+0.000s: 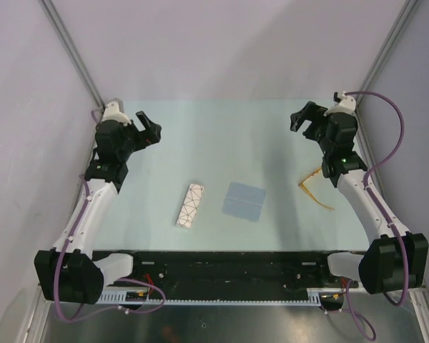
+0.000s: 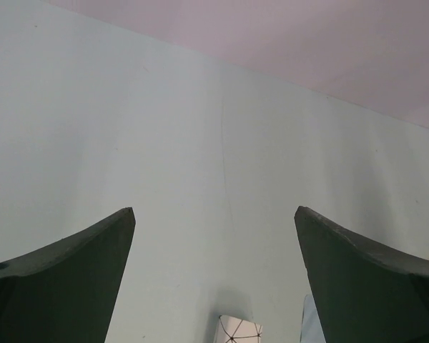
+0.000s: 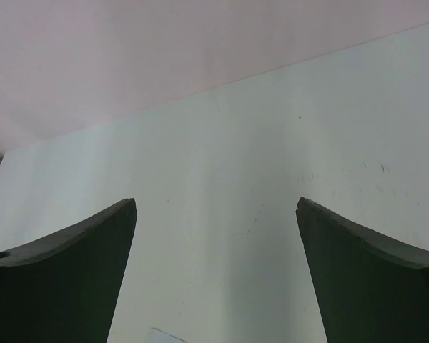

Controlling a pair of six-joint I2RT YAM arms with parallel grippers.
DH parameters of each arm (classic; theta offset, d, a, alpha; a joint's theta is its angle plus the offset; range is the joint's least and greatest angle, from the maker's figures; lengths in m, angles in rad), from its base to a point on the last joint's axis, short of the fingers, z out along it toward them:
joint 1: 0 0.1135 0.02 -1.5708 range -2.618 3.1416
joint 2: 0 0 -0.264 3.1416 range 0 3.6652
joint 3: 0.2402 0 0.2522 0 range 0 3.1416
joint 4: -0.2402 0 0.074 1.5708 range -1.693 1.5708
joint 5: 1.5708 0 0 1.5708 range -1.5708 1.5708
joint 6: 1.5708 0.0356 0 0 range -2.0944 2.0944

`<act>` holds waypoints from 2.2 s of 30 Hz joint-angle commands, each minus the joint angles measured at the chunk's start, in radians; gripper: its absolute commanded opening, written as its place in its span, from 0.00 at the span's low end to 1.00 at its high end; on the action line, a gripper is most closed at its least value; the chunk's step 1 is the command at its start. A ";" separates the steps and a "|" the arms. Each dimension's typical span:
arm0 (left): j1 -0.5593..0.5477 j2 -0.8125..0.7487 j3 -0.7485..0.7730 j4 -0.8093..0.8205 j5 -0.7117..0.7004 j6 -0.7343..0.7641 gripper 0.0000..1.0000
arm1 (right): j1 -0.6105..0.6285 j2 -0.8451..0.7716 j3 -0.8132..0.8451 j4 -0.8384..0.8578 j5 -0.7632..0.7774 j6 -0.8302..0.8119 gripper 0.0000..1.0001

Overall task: Organize the sunglasses
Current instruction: Pick up the sunglasses case from the center of the board.

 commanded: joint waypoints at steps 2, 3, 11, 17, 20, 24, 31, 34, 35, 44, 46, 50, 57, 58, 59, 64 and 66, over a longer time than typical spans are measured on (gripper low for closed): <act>0.036 -0.053 0.004 0.021 -0.025 -0.020 1.00 | 0.011 -0.003 0.024 0.057 -0.084 -0.040 1.00; 0.049 -0.044 0.019 0.020 -0.004 -0.020 1.00 | 0.014 0.000 0.022 0.054 -0.103 -0.057 1.00; 0.037 0.022 0.026 -0.019 0.191 0.047 1.00 | 0.133 0.034 0.024 0.038 -0.157 -0.172 0.99; -0.109 0.065 -0.080 -0.094 0.101 0.113 1.00 | 0.180 0.063 0.022 0.020 -0.157 -0.169 1.00; -0.271 0.158 -0.045 -0.178 0.082 0.178 1.00 | 0.198 0.080 0.022 0.008 -0.155 -0.170 1.00; -0.361 0.270 -0.051 -0.195 0.027 0.152 1.00 | 0.207 0.090 0.024 -0.014 -0.148 -0.169 1.00; -0.439 0.381 -0.048 -0.207 -0.034 0.149 1.00 | 0.209 0.098 0.022 -0.057 -0.117 -0.173 1.00; -0.471 0.419 -0.045 -0.215 -0.040 0.147 1.00 | 0.207 0.100 0.022 -0.100 -0.109 -0.178 1.00; -0.479 0.427 -0.046 -0.218 -0.033 0.146 1.00 | 0.207 0.100 0.022 -0.107 -0.105 -0.180 1.00; -0.497 0.473 -0.034 -0.235 -0.027 0.133 0.97 | 0.195 0.109 0.022 -0.138 -0.105 -0.193 1.00; -0.497 0.464 -0.043 -0.252 -0.056 0.133 0.98 | 0.190 0.110 0.024 -0.144 -0.108 -0.195 1.00; -0.497 0.441 -0.068 -0.266 -0.073 0.144 0.95 | 0.187 0.118 0.022 -0.155 -0.121 -0.193 1.00; -0.497 0.476 -0.069 -0.264 -0.071 0.123 0.67 | 0.187 0.121 0.022 -0.150 -0.125 -0.175 1.00; -0.497 0.480 -0.062 -0.264 -0.105 0.120 0.62 | 0.187 0.120 0.022 -0.152 -0.126 -0.175 1.00; -0.497 0.481 -0.059 -0.267 -0.111 0.120 0.56 | 0.186 0.118 0.022 -0.153 -0.125 -0.177 1.00; -0.497 0.467 -0.014 -0.269 -0.116 0.113 0.32 | 0.187 0.101 0.022 -0.162 -0.122 -0.170 1.00; -0.496 0.460 0.009 -0.275 -0.117 0.117 0.32 | 0.189 0.087 0.022 -0.164 -0.125 -0.166 1.00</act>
